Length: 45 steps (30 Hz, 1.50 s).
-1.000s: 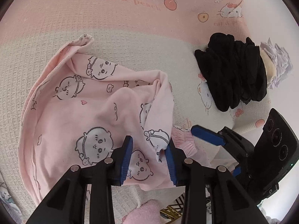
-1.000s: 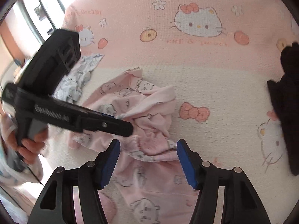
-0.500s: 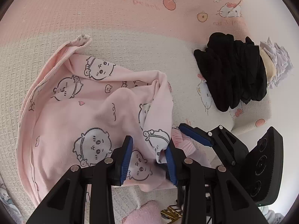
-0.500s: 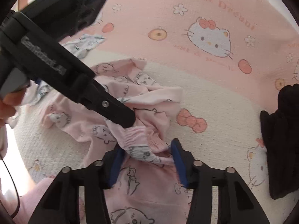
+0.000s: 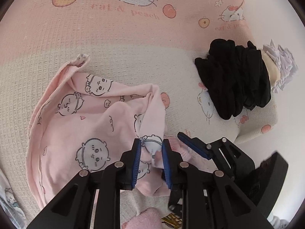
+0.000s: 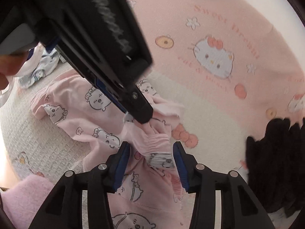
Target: Fold clothes
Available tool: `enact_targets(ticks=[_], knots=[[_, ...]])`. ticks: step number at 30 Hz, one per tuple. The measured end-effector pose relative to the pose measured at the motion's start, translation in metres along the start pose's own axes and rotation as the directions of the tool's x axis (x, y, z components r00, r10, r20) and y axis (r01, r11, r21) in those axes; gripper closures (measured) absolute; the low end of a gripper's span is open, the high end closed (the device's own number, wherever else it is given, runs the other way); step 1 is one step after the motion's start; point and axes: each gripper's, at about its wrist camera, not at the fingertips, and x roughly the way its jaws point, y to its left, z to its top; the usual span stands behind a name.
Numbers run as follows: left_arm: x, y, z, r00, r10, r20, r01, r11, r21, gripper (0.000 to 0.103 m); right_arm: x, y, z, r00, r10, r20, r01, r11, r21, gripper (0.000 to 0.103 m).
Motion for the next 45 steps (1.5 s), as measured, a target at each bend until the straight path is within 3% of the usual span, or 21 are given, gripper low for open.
enact_targets(ticks=[2,3,9,11,13,16,18,20,25,27,28,29,33,39,45], knots=[[0.000,-0.004,-0.002,1.000,0.005,-0.001,-0.005,1.000,0.007,0.085,0.001,0.001,0.001,1.000,-0.024,0.000,0.024,0.999,-0.024,0.062],[-0.001,-0.006,-0.003,1.000,0.006,-0.002,-0.006,1.000,0.010,0.085,0.002,0.001,0.002,1.000,-0.025,-0.008,0.025,0.999,-0.032,0.084],[-0.005,-0.018,-0.008,0.999,0.033,0.005,-0.033,0.997,0.071,0.085,0.000,-0.007,-0.001,1.000,-0.009,0.000,0.009,1.000,-0.001,0.086],[-0.008,-0.027,-0.007,0.995,0.101,0.020,-0.103,0.984,0.143,0.084,-0.004,-0.009,0.000,0.999,-0.037,0.004,0.037,0.999,-0.001,0.086],[-0.013,-0.036,-0.007,0.982,0.185,0.046,-0.190,0.950,0.246,0.084,-0.009,-0.012,0.002,0.998,-0.061,0.015,0.061,0.998,0.003,0.086],[-0.019,-0.048,-0.006,0.949,0.300,0.100,-0.314,0.867,0.388,0.082,-0.017,-0.019,0.005,0.996,-0.088,0.032,0.088,0.996,0.020,0.086],[-0.022,-0.045,0.000,0.938,0.332,0.097,-0.340,0.837,0.429,0.082,-0.021,-0.025,0.005,0.997,-0.074,0.028,0.072,0.996,0.046,0.086],[-0.026,-0.036,0.008,0.933,0.348,0.089,-0.351,0.825,0.443,0.082,-0.024,-0.035,0.000,0.999,-0.052,0.009,0.051,0.994,0.097,0.086],[-0.038,-0.001,0.033,0.954,0.295,0.052,-0.295,0.894,0.336,0.081,-0.025,-0.054,-0.017,0.999,-0.007,-0.034,0.014,0.976,0.217,0.086],[-0.040,0.014,0.042,0.954,0.296,0.055,-0.299,0.911,0.285,0.064,-0.026,-0.059,-0.024,0.999,-0.005,-0.050,0.018,0.965,0.263,0.086],[-0.039,0.020,0.045,0.952,0.300,0.054,-0.303,0.913,0.272,0.042,-0.026,-0.062,-0.027,0.998,-0.005,-0.058,0.021,0.959,0.283,0.086],[-0.038,0.025,0.047,0.952,0.303,0.053,-0.306,0.916,0.259,0.034,-0.023,-0.065,-0.028,0.998,-0.006,-0.069,0.026,0.955,0.296,0.086],[-0.026,0.037,0.054,0.954,0.295,0.044,-0.297,0.923,0.246,0.034,-0.014,-0.077,-0.033,0.995,0.004,-0.096,0.030,0.937,0.348,0.086],[0.001,0.039,0.066,0.913,0.406,0.044,-0.395,0.852,0.344,0.034,-0.001,-0.086,-0.035,0.993,0.036,-0.115,0.012,0.920,0.391,0.085],[0.013,0.048,0.084,0.933,0.358,0.043,-0.353,0.882,0.311,0.034,0.003,-0.095,-0.044,0.989,0.096,-0.110,-0.036,0.891,0.452,0.085]])
